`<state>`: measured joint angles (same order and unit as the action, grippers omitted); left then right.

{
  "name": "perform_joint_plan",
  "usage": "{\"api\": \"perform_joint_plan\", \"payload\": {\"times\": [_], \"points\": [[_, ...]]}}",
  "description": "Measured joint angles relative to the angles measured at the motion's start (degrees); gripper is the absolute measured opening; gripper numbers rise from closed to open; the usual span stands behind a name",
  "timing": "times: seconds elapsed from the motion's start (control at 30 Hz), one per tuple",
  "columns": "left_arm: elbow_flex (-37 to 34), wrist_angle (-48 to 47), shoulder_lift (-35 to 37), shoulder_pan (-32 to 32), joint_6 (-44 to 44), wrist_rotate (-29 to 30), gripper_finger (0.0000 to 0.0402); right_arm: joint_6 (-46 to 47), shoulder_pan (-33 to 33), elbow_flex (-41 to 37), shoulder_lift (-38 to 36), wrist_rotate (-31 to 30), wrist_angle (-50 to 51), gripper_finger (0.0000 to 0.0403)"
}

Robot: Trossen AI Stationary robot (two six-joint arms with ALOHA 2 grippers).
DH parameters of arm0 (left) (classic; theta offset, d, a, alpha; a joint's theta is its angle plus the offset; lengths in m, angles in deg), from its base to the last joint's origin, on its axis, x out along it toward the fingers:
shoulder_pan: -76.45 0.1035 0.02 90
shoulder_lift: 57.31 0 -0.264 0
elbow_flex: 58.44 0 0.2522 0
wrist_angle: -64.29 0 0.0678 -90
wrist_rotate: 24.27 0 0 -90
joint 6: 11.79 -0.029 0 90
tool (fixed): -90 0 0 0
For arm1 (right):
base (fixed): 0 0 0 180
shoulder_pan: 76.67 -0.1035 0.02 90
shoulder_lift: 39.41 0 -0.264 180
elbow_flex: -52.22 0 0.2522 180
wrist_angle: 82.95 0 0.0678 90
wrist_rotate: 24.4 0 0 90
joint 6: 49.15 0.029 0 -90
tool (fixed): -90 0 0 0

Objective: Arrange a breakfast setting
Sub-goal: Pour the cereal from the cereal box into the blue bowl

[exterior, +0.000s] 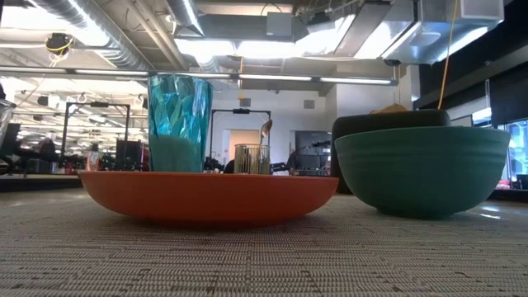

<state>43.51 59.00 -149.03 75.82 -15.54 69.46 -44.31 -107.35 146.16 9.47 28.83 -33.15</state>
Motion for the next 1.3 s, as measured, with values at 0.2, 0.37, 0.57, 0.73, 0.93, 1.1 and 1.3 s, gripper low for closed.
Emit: {"api": "perform_joint_plan", "payload": {"times": [0.2,0.37,0.57,0.73,0.93,1.1,1.3], "points": [[0.0,3.9,-0.6,2.4,0.6,-1.9,0.0359,-0.9,0.0,0.1,0.8,5.0,0.4,0.0],[0.0,4.2,-0.9,3.4,2.1,-9.3,0.0344,-2.3,0.0,0.0,1.8,5.6,1.0,0.0],[0.0,1.0,-1.0,3.2,1.7,-9.7,0.0278,-3.7,0.0,0.0,2.1,5.8,0.0,0.0],[0.0,-0.5,-1.0,3.2,-0.4,-12.3,0.0213,-4.1,0.0,0.0,2.1,5.9,-0.9,0.0],[0.0,-2.1,-1.0,3.2,-1.8,-12.0,0.0162,-4.0,0.0,0.0,2.3,5.9,-2.1,0.0014],[0.0,-3.4,-1.0,3.2,-2.9,-11.4,0.0146,-2.4,0.0,0.0,2.4,6.1,-2.2,0.0054],[-0.1,-7.9,-0.6,3.2,-3.7,-9.0,0.0133,-2.1,-0.1,0.0,2.4,6.3,-2.3,0.0114]]}}
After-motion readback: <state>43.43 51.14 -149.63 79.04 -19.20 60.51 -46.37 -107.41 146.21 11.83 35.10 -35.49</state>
